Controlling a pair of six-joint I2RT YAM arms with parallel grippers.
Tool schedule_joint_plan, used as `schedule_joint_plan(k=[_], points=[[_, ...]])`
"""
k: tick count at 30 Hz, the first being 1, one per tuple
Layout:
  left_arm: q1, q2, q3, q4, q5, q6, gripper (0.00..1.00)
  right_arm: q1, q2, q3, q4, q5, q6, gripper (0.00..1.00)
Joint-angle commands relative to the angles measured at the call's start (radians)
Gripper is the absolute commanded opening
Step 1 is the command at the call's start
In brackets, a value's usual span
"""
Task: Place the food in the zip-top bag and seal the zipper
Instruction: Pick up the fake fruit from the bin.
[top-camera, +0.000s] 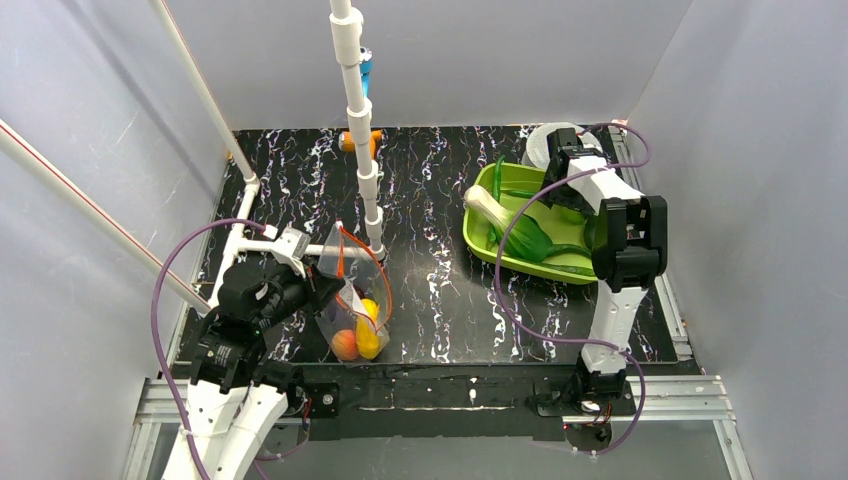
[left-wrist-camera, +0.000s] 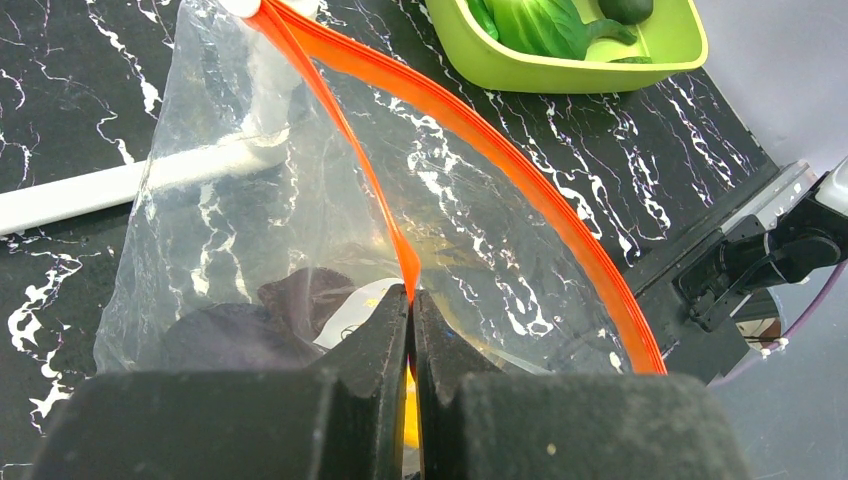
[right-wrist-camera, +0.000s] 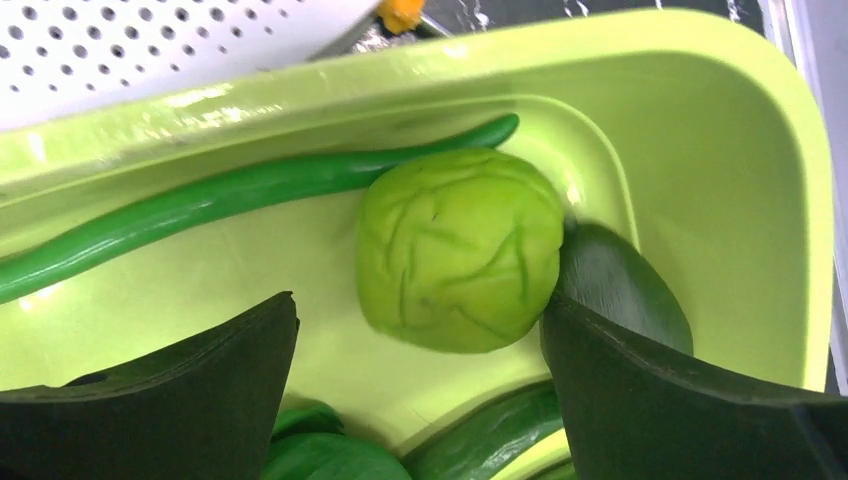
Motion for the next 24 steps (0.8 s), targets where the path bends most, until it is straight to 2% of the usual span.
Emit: schedule_joint_plan(k=[1,8,15,19,22,24], points=[[-0.001,0.014,0.007,0.001,0.017,0.007,0.0,-0.009,0.035,0.076,0.033,-0.044,-0.057,0.95],[-0.002,0.006,0.007,0.001,0.011,0.007,0.0,-0.014,0.067,0.105,-0.02,-0.079,-0.05,0.83],[0.0,-0.002,0.007,0.001,0.012,0.007,0.0,-0.042,0.075,0.112,-0.019,-0.166,-0.07,0.5],[0.0,-0.015,0.007,-0.002,0.008,0.007,0.0,-0.042,-0.022,-0.016,0.092,-0.19,-0.087,0.3],[-0.001,-0.028,0.004,-0.003,0.002,0.005,0.0,-0.039,-0.142,-0.168,0.227,-0.194,-0.093,0.13],[-0.001,-0.033,0.005,-0.003,0.0,0.003,0.0,-0.035,-0.231,-0.273,0.334,-0.211,-0.113,0.07]])
